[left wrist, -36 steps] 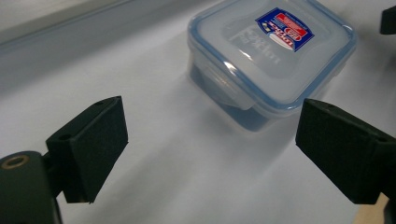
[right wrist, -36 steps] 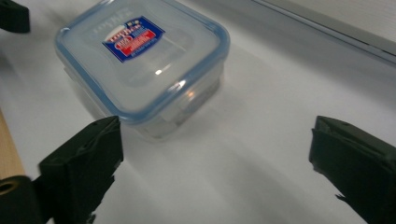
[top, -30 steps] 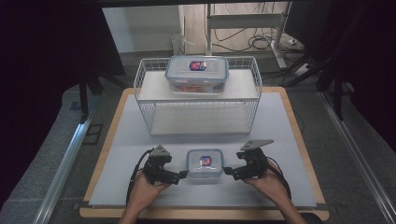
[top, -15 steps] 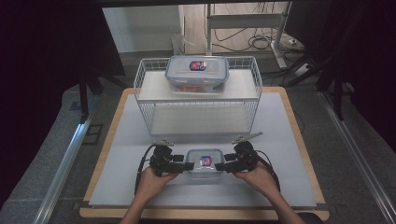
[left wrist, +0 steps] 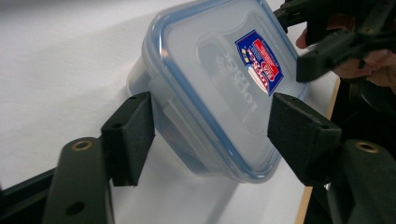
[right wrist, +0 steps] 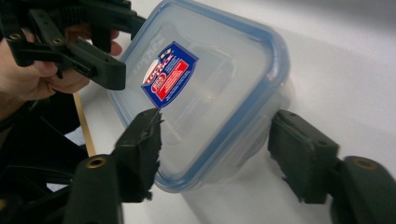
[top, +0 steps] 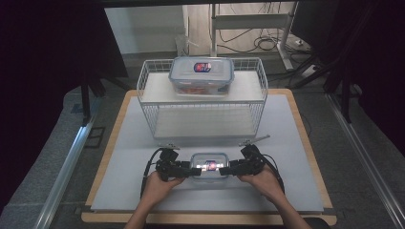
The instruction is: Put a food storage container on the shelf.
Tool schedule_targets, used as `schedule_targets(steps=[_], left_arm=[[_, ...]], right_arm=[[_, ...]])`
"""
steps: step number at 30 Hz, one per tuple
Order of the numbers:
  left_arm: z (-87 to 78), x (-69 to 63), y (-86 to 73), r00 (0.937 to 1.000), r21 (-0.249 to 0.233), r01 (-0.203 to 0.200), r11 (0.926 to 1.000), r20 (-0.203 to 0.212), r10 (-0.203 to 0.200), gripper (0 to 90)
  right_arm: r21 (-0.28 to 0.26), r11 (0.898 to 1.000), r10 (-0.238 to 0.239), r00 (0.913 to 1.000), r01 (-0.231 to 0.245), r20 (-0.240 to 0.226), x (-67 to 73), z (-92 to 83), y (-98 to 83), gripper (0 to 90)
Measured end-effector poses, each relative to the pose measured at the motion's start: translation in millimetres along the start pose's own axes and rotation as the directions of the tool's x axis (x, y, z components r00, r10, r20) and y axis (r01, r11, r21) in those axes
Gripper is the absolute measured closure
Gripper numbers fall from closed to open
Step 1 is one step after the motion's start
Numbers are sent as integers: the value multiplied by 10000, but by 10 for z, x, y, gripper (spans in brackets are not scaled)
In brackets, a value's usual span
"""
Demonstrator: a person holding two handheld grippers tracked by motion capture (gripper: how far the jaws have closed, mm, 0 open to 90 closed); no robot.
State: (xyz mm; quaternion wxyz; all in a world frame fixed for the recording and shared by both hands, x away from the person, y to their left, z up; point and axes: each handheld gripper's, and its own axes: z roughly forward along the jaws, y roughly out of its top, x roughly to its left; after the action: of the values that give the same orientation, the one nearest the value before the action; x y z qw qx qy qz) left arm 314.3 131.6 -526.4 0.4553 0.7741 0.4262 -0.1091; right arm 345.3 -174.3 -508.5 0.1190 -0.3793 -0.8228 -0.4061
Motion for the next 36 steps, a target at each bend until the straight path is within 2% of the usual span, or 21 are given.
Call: schedule_targets(steps=[4, 6, 9, 13, 15, 17, 27, 32, 36], left_arm=[[-26, -59, -42, 9996, -103, -253, 9996, -92, 252, 380], [-68, -70, -57, 9995, -184, -307, 9994, -82, 305, 426], [-113, -55, -107, 9994, -422, -194, 9989, 277, 206, 497], [-125, -51, -131, 9992, -526, -131, 9985, 378, 151, 511], [-151, -11, -168, 9971, -641, 106, 9979, 753, -57, 538], [-152, 20, -188, 9951, -762, 297, 9966, 962, -223, 550], [-158, 17, -219, 9952, -898, 266, 9956, 964, -179, 564], [-161, 13, -222, 9946, -931, 435, 9947, 982, -343, 570], [-157, 58, -234, 9894, -1061, 797, 9912, 1298, -657, 576]], right_arm=[[-12, 9999, -142, 9999, 142, -44, 32, -47, -62, 422], [-29, 9996, -267, 9996, 266, -65, 54, -74, -95, 458], [-286, 9992, -300, 9990, 291, -318, 58, -130, -154, 530], [-445, 9989, -159, 9990, 140, -424, 54, -138, -175, 544], [-546, 9985, -59, 9981, 26, -618, 44, -148, -195, 560], [-639, 9979, 11, 9972, -59, -749, 31, -147, -210, 563], [-904, 9950, 325, 9931, -429, -1127, -27, -137, -238, 570], [-935, 9944, 368, 9909, -492, -1295, -55, -134, -240, 572], [-968, 9934, 478, 9891, -617, -1395, -73, -130, -244, 575]])
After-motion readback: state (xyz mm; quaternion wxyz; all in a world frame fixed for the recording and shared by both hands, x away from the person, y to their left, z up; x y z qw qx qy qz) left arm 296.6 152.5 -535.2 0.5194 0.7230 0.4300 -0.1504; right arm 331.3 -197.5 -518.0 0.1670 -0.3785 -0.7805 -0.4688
